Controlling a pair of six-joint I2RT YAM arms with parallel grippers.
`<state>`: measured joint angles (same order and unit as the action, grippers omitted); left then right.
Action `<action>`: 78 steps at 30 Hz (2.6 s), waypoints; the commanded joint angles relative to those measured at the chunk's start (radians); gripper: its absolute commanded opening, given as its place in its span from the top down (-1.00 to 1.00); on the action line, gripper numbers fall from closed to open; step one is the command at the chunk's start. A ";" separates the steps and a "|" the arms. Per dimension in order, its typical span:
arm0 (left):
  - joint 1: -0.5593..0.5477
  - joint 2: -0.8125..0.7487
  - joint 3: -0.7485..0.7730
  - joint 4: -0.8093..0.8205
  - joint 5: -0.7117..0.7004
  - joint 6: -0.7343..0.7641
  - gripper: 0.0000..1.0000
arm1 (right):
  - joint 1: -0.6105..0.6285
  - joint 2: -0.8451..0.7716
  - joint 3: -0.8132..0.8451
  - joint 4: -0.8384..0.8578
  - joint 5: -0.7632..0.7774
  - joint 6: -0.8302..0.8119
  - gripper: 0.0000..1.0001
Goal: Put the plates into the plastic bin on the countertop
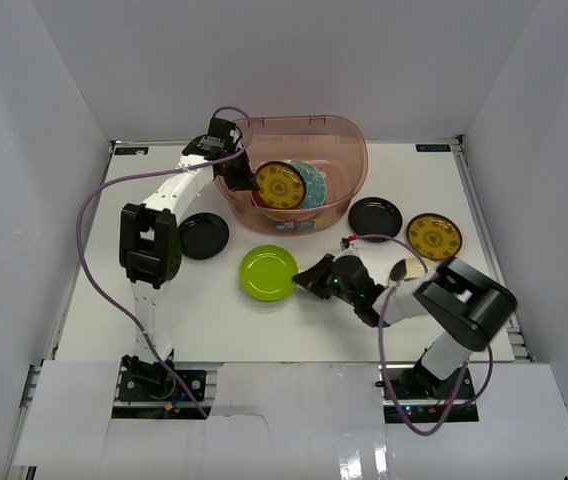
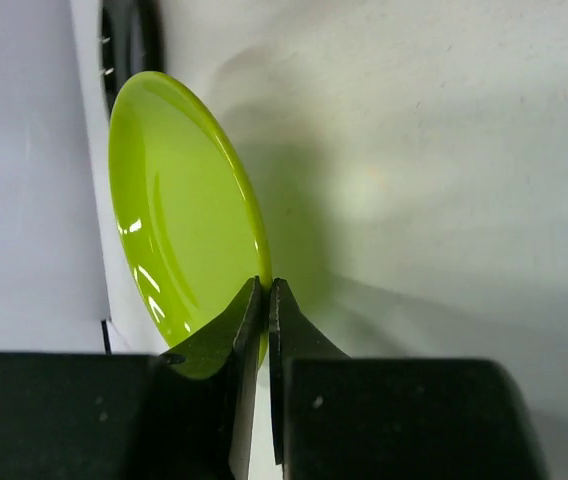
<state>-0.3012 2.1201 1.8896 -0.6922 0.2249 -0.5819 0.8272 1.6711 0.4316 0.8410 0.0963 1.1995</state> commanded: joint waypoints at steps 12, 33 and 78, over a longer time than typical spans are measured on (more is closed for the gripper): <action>-0.018 -0.017 0.186 0.019 0.212 0.027 -0.72 | -0.060 -0.812 0.181 -0.623 0.095 -0.449 0.85; 0.249 -1.166 -1.157 0.330 -0.165 -0.162 -0.96 | -0.352 -0.142 0.857 -0.773 -0.055 -0.656 0.85; 0.298 -0.987 -1.279 0.623 -0.226 -0.374 1.00 | -1.180 -1.034 -0.088 -0.985 0.023 -0.598 -0.46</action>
<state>-0.0051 1.2964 0.5800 -0.0467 -0.0147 -0.9981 -0.3405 0.7120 0.3546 -0.1436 0.0017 0.6090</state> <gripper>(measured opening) 0.022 0.716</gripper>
